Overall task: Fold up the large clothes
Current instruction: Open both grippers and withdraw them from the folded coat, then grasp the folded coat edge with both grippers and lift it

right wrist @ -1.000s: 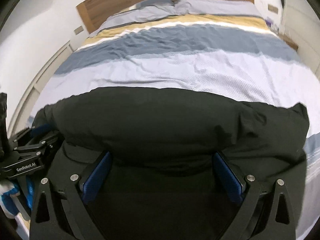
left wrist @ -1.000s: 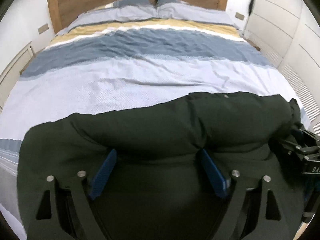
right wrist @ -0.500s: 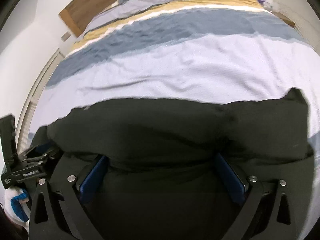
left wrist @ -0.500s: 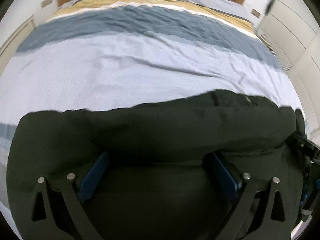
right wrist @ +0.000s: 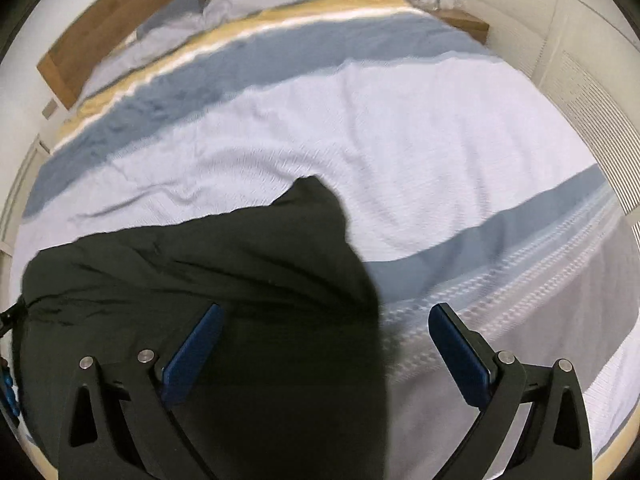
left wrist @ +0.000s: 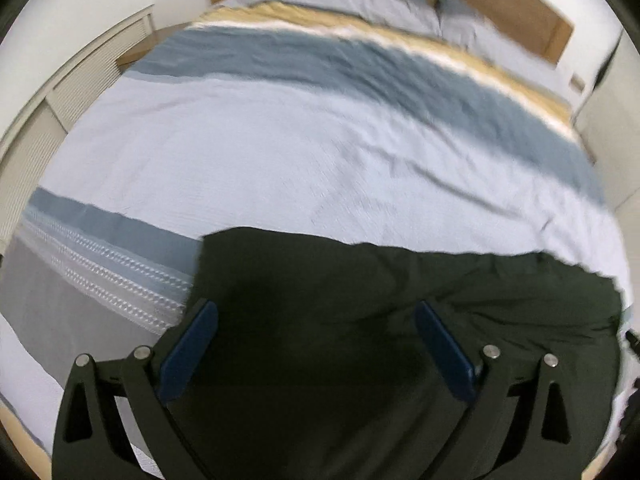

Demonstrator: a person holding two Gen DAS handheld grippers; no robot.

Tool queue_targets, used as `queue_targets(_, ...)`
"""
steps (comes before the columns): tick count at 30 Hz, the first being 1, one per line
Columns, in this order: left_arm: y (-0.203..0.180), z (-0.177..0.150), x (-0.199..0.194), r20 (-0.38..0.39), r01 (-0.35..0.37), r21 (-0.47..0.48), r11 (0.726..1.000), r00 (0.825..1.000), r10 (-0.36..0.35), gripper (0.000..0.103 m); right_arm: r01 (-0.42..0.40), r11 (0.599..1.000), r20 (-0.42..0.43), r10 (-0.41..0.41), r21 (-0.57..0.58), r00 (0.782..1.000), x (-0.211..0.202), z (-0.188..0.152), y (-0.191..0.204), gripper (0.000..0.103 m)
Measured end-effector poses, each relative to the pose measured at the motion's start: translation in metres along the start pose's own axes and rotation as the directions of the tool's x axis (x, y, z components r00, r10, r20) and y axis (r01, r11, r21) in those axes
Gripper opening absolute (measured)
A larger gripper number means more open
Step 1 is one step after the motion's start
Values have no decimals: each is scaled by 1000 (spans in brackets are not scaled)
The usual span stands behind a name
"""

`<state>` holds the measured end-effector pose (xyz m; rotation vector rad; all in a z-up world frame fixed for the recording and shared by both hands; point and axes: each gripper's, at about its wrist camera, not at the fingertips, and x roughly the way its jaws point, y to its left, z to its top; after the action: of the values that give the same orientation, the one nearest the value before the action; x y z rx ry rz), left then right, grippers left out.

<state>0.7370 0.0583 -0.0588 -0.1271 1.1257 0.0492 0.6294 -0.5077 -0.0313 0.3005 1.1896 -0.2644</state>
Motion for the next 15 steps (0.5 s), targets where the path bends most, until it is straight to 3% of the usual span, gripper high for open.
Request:
queue_targets(5,48,-24,-30,10,88,-30,996,996,-87,100,-115,992,31,114,53,993,-34,-22,-29,102)
queue_targets(9,89,-49,-41,-2,159,-77,984,987,-159,100,-149,988,5,149,34,989,-41,-41,-37,102)
queue_targets(13,124,-75,-35,-17,286,-166,944,956,-292,100,-235,970,-48,238,62,970,-30,-59,-45,102)
queue_targets(15,139,-87,-25,-14,362,-223,905,927,-374,100,-255,966,-65,258,54,964,-21,-66,-45,102)
